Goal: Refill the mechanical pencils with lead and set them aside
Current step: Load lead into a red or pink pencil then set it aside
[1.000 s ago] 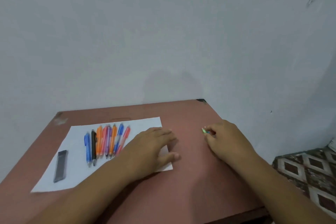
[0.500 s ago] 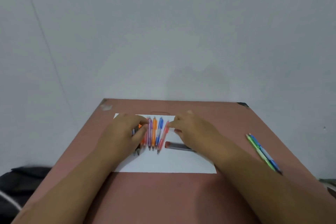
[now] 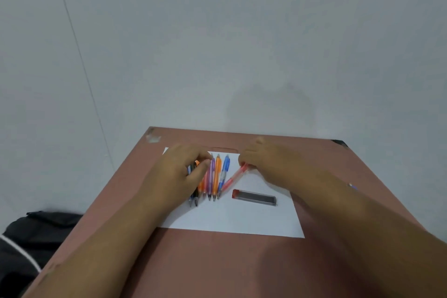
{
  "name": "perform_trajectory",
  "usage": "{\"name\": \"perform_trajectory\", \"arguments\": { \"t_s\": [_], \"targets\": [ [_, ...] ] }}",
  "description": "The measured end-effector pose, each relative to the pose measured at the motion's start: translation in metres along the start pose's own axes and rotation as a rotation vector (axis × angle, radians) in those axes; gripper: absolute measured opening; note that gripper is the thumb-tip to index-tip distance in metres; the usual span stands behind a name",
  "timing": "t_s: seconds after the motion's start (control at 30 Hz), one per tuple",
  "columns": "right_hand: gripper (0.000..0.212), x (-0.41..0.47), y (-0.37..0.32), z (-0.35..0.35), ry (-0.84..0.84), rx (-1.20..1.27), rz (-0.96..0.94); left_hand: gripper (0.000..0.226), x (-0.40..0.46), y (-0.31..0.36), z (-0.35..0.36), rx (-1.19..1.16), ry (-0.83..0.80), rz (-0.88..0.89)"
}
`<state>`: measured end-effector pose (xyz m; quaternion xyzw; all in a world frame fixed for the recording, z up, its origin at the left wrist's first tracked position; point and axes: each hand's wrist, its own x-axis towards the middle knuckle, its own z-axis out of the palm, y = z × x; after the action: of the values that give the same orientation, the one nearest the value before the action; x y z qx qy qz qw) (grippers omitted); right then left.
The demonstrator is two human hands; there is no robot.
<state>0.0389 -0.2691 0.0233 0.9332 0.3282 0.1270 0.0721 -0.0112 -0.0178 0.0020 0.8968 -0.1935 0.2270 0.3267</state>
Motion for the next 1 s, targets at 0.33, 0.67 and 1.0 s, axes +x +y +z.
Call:
{"name": "perform_trajectory", "arguments": {
  "t_s": [0.33,0.67,1.0],
  "targets": [
    [0.037,-0.005,0.015,-0.022,0.135,0.095,0.126,0.041,0.043,0.051,0.004,0.246,-0.205,0.049],
    [0.013,-0.015,-0.011,-0.01,0.484,1.168,0.592,0.017,0.043,0.017,0.024,0.116,-0.086,-0.06],
    [0.006,-0.024,-0.011,-0.005,0.555,1.262,0.686,0.021,0.04,0.01,0.027,0.017,-0.08,-0.076]
  ]
}}
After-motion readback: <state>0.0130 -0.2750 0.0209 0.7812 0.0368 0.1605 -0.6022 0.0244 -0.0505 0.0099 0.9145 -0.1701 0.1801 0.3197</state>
